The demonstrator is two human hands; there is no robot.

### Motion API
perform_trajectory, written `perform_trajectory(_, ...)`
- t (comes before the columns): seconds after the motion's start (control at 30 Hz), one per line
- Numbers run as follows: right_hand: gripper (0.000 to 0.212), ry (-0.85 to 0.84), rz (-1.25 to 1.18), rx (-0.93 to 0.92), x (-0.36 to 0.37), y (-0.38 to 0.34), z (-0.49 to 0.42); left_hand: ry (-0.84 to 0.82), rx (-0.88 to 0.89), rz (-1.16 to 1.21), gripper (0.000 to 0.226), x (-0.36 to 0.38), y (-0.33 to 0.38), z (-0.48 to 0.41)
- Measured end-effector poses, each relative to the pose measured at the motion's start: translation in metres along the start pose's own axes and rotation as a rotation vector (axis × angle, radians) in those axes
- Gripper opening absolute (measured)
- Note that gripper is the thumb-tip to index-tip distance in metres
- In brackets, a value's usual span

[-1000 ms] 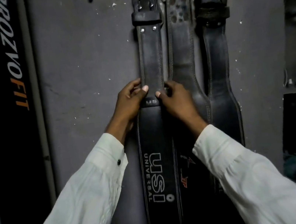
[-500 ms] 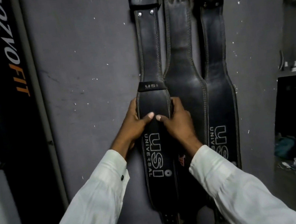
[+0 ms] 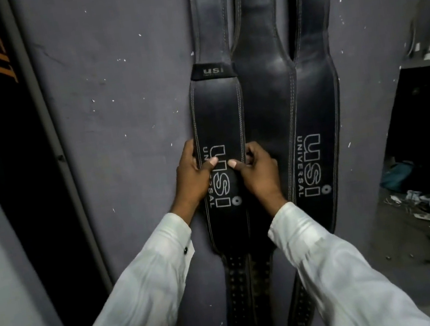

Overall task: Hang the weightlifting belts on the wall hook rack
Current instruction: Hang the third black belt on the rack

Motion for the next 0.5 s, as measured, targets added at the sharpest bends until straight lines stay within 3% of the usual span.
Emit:
perform_trajectory(0.07, 0.024, 0.016, -0.003, 0.002, -0.004, -0.004, -0.002, 0.026, -0.003, 0.015, 0.041, 0.002, 0.003, 0.001)
perform_trajectory(0.2, 0.027, -0.105, -0.047, 0.069, -0.012, 0.020, 0.017, -0.137, -0.126, 0.037, 0.058, 0.002, -0.027, 0.028)
perform_trajectory(0.3, 0.020, -0.183, 0.038, 0.125, -0.005, 0.050, 0.040, -0.135, -0.151, 0.048, 0.054, 0.000, -0.049, 0.046)
perform_trajectory(0.4, 0.021, -0.128, 0.070, 0.131, 0.000, 0.058, 0.040, -0.119, -0.168, 0.054, 0.050, -0.002, -0.052, 0.041)
perform_trajectory(0.5, 0.020, -0.192, 0.078, 0.146, 0.003, 0.072, 0.052, -0.186, -0.231, 0.016, 0.053, -0.003, -0.068, 0.050)
Point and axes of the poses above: each hand's wrist, its own z-axis away from the middle knuckle, its own x-axis out of the palm, y = z × x, the point moved 3 cm from there along -z, towards the middle knuckle, and after that the axes turned 9 degrees about y, right-handed, at the moved point
